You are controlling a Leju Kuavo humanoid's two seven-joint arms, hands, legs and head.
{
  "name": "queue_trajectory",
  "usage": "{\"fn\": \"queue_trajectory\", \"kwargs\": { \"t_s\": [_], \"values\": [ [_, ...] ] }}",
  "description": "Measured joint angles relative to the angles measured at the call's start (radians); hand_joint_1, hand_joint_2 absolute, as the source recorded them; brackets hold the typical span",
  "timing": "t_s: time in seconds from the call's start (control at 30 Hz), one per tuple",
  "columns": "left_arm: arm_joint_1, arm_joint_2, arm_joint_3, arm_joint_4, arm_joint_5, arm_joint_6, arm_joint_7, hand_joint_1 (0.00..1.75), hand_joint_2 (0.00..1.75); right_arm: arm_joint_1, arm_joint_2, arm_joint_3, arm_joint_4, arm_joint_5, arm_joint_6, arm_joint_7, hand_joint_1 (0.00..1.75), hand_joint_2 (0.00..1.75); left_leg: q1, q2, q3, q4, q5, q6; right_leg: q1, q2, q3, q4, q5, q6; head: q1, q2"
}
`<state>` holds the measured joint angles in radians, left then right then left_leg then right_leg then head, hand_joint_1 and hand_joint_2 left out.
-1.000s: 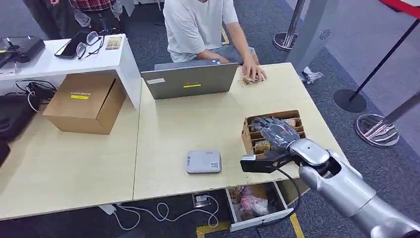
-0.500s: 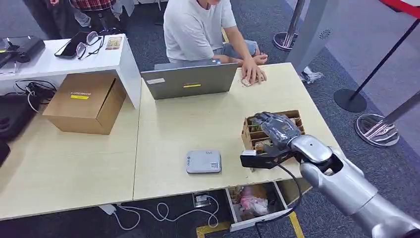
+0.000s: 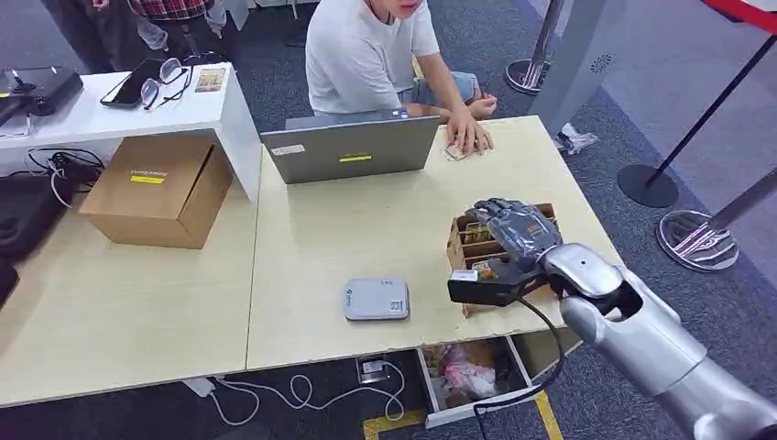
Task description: Pass the card to the sensor for recognition and then transmit it.
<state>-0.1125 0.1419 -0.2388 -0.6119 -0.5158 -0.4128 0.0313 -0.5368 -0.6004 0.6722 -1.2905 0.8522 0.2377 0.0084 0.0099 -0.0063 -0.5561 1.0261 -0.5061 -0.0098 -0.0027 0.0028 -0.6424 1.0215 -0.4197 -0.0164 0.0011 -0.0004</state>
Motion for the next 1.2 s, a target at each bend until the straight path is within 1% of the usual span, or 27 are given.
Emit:
{"fn": "queue_trajectory", "kwargs": {
  "t_s": [0.03, 0.1, 0.17, 0.3, 0.33, 0.47, 0.57, 0.63, 0.7, 0.73, 1.2],
  "values": [
    [0.000, 0.000, 0.000, 0.001, 0.000, 0.001, -0.001, 0.00, 0.00, 0.000, 0.000, -0.001, 0.000, 0.000, 0.000, -0.001, 0.63, 1.75, 0.000, 0.000, 0.000, 0.000, 0.000, 0.000, 0.000, 0.000, 0.000, 0.000, 0.000, 0.000, 0.000, 0.000],
    [0.000, 0.000, 0.000, 0.002, 0.001, 0.001, -0.002, 0.00, 0.00, 0.000, 0.000, -0.001, 0.000, 0.000, 0.000, -0.002, 0.70, 1.75, 0.000, 0.000, 0.000, 0.000, 0.000, 0.000, 0.000, 0.000, 0.000, 0.000, 0.000, 0.000, 0.000, 0.000],
    [-0.001, 0.000, 0.000, 0.004, 0.001, 0.000, -0.003, 0.00, 0.00, 0.001, 0.000, -0.002, 0.000, 0.000, 0.000, -0.002, 0.66, 1.75, 0.000, 0.000, 0.000, 0.000, 0.000, 0.000, 0.000, 0.000, 0.000, 0.000, 0.000, 0.000, 0.000, 0.000],
    [-0.002, 0.000, 0.000, 0.011, 0.002, -0.003, -0.007, 0.00, 0.00, 0.007, -0.001, -0.002, 0.000, 0.000, 0.000, -0.002, 0.66, 1.75, 0.000, 0.000, 0.000, 0.000, 0.000, 0.000, 0.000, 0.000, 0.000, 0.000, 0.000, 0.000, 0.000, 0.000],
    [-0.002, 0.000, 0.000, 0.012, 0.002, -0.004, -0.009, 0.00, 0.00, 0.009, -0.002, -0.002, 0.000, 0.000, 0.000, -0.002, 0.63, 1.75, 0.000, 0.000, 0.000, 0.000, 0.000, 0.000, 0.000, 0.000, 0.000, 0.000, 0.000, 0.000, 0.000, 0.000],
    [-0.005, 0.001, 0.000, 0.019, 0.002, -0.004, -0.010, 0.00, 0.00, 0.015, -0.005, -0.001, 0.000, 0.000, 0.001, -0.002, 0.63, 1.75, 0.000, 0.000, 0.000, 0.000, 0.000, 0.000, 0.000, 0.000, 0.000, 0.000, 0.000, 0.000, 0.000, 0.000],
    [-0.010, 0.001, 0.000, 0.027, 0.005, -0.004, -0.012, 0.00, 0.00, 0.025, -0.009, -0.001, 0.000, 0.000, 0.001, -0.003, 0.72, 1.75, 0.000, 0.000, 0.000, 0.000, 0.000, 0.000, 0.000, 0.000, 0.000, 0.000, 0.000, 0.000, 0.000, 0.000],
    [-0.013, 0.002, 0.000, 0.032, 0.007, -0.004, -0.012, 0.00, 0.00, 0.038, -0.015, -0.002, 0.000, 0.000, 0.001, -0.003, 0.68, 1.75, 0.000, 0.000, 0.000, 0.000, 0.000, 0.000, 0.000, 0.000, 0.000, 0.000, 0.000, 0.000, 0.000, 0.000],
    [-0.013, 0.002, 0.000, 0.037, 0.013, -0.003, -0.013, 0.00, 0.00, 0.053, -0.023, -0.001, 0.000, 0.000, 0.001, -0.003, 0.70, 1.75, 0.000, 0.000, 0.000, 0.000, 0.000, 0.000, 0.000, 0.000, 0.000, 0.000, 0.000, 0.000, 0.000, 0.000],
    [-0.013, 0.003, 0.000, 0.039, 0.014, -0.001, -0.015, 0.00, 0.00, 0.059, -0.025, -0.001, 0.000, 0.000, 0.001, -0.003, 0.73, 1.75, 0.000, 0.000, 0.000, 0.000, 0.000, 0.000, 0.000, 0.000, 0.000, 0.000, 0.000, 0.000, 0.000, 0.000],
    [-0.014, 0.004, 0.000, 0.053, 0.023, -0.007, -0.015, 0.00, 0.00, 0.079, -0.031, -0.001, 0.008, 0.000, 0.010, -0.008, 0.73, 1.75, 0.000, 0.000, 0.000, 0.000, 0.000, 0.000, 0.000, 0.000, 0.000, 0.000, 0.000, 0.000, 0.000, 0.000]
  ]
}}
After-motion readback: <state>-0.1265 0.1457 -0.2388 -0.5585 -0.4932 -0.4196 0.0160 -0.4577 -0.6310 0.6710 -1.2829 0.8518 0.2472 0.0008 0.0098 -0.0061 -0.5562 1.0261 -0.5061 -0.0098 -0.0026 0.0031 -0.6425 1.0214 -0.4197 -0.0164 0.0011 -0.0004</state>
